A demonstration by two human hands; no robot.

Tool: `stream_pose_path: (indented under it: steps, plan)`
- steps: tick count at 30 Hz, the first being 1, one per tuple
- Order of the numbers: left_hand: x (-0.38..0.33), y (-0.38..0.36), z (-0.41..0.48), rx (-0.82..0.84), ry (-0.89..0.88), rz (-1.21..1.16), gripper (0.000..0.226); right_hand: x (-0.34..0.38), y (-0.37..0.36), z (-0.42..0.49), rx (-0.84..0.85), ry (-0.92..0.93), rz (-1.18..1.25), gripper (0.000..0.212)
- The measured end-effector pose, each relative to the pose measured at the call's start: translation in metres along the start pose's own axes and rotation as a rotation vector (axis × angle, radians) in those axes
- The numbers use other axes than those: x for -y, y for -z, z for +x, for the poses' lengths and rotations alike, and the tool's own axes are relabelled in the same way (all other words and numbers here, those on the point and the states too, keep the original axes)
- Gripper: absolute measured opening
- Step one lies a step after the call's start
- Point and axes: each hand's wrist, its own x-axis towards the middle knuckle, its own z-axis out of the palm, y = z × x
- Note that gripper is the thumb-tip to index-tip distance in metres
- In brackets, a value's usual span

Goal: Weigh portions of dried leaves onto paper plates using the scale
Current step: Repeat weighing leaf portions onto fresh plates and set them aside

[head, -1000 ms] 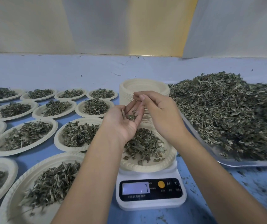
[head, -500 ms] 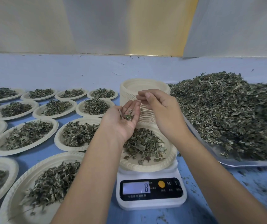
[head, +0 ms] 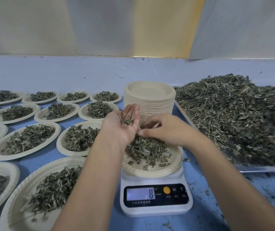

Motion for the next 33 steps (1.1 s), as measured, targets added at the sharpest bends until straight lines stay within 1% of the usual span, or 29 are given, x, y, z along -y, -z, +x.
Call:
stream_pose_path:
  steps: [1,3,8,13,16,19,24,27,29,33]
  plan:
    - [0.0,0.0,0.0,0.0,-0.003,-0.003,0.037,0.001,-0.001,0.0,0.034,0.0,-0.016,0.032]
    - [-0.001,0.001,0.0,-0.002,-0.006,-0.01,0.037,0.001,-0.003,-0.001,0.048,0.009,-0.048,0.031]
    - [-0.002,0.002,0.002,-0.005,-0.01,-0.021,0.036,0.002,-0.007,-0.002,0.031,0.079,-0.056,0.012]
    - [-0.003,0.004,0.004,-0.01,-0.023,-0.002,0.037,0.004,-0.004,-0.002,-0.05,0.13,-0.024,0.01]
    - [-0.002,0.006,0.006,-0.017,-0.051,0.048,0.036,0.003,0.002,-0.002,-0.154,0.131,0.071,0.013]
    - [0.0,0.006,0.007,-0.02,-0.052,0.11,0.038,0.002,0.007,0.0,-0.26,0.115,0.252,0.014]
    - [0.007,0.003,0.008,-0.029,-0.031,0.184,0.04,0.007,0.008,-0.001,-0.325,0.148,0.539,0.016]
    - [0.014,0.0,0.008,-0.024,-0.009,0.223,0.038,0.013,0.006,-0.002,-0.356,0.178,0.586,0.016]
    - [0.02,-0.003,0.006,0.032,0.037,0.249,0.033,0.015,0.004,-0.002,-0.379,0.183,0.601,0.016]
    - [0.026,-0.007,0.001,0.126,0.107,0.307,0.039,0.02,-0.001,-0.001,-0.397,0.18,0.616,0.019]
